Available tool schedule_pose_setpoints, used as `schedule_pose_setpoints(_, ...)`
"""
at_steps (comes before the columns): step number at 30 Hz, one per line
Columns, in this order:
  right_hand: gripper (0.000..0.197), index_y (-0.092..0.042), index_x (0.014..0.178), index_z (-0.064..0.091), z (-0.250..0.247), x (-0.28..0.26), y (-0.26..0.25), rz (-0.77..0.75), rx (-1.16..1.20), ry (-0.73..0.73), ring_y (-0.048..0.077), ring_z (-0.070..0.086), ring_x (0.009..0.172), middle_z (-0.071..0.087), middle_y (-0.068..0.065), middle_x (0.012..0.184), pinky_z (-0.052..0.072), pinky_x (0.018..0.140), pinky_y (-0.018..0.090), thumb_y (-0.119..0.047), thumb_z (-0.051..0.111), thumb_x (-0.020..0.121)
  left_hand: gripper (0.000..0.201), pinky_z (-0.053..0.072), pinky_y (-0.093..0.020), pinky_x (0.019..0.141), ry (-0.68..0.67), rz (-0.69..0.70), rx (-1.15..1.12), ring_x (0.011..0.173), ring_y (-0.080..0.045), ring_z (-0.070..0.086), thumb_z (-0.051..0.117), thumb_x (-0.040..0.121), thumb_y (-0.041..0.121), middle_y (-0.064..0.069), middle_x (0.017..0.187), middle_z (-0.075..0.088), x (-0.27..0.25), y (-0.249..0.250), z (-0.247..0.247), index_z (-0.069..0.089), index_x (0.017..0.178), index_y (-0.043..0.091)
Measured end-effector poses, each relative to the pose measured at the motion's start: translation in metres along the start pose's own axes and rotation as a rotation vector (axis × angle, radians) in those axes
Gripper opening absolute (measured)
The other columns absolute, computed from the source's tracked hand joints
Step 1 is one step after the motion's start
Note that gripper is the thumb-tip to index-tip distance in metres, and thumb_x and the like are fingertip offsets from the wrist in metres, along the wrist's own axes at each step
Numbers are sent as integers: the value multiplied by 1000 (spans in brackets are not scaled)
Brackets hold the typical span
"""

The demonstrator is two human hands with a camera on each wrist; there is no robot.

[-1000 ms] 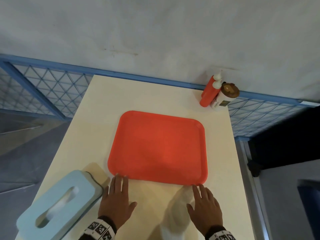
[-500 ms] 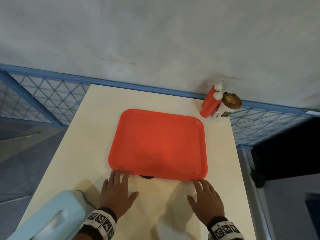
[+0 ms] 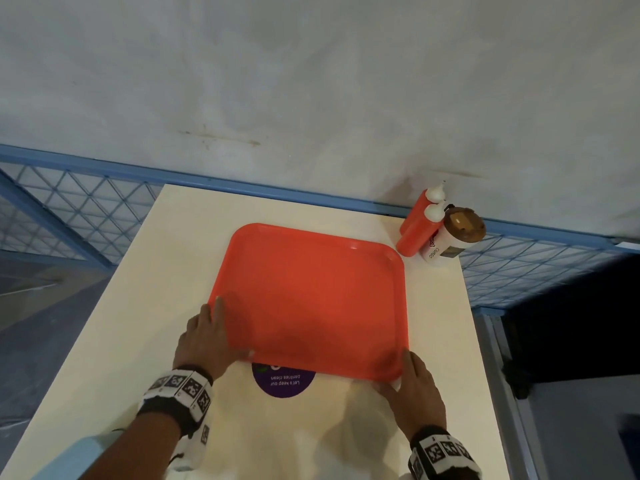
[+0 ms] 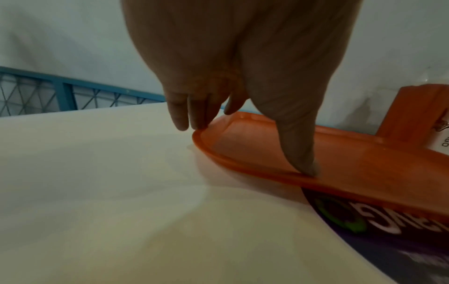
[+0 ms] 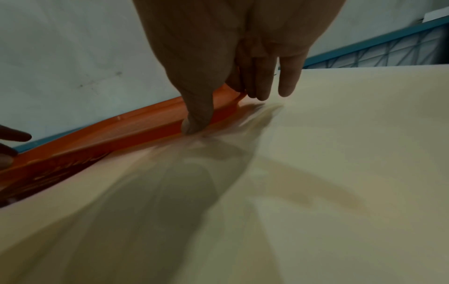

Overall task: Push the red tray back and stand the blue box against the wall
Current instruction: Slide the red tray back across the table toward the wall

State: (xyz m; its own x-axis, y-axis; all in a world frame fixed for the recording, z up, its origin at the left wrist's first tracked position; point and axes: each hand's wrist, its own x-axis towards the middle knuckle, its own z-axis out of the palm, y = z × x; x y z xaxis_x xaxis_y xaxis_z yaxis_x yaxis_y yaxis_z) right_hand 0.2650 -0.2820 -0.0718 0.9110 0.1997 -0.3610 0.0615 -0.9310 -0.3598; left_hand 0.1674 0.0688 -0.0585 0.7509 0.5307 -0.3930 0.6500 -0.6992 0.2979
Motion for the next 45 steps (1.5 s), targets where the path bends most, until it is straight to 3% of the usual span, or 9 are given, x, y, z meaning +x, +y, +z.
schedule_pose_setpoints(6, 81, -18, 144, 26, -7, 30, -5, -38, -62, 16, 27, 43, 126, 40, 3, 146, 46, 95, 41, -49, 64, 81, 130, 39, -53, 102, -21, 45, 84, 135, -36, 27, 78, 53, 69, -17, 153, 22, 16, -4, -4, 5, 148, 17)
schedule_pose_setpoints(12, 77, -20, 140, 30, -15, 61, -15, -56, -86, 30, 27, 39, 127, 36, 1, 148, 50, 90, 45, -48, 67, 79, 123, 36, -54, 103, 30, 67, 41, 135, -35, 29, 78, 57, 65, -15, 153, 26, 33, 2, -14, 8, 148, 21)
schedule_pose_setpoints(19, 71, -22, 133, 38, -24, 88, -23, -51, -98, 32, 27, 43, 122, 42, 0, 142, 50, 84, 44, -50, 68, 75, 119, 38, -56, 100, 65, 105, 10, 131, -36, 34, 79, 57, 64, -14, 151, 32, 58, 3, -22, 15, 147, 22)
schedule_pose_setpoints(45, 73, -23, 136, 33, -36, 95, -34, -40, -152, 0, 27, 42, 124, 40, 0, 143, 51, 86, 46, -58, 60, 78, 116, 33, -58, 105, 47, 102, 22, 136, -39, 29, 78, 62, 62, -18, 155, 22, 69, 13, -33, 12, 148, 21)
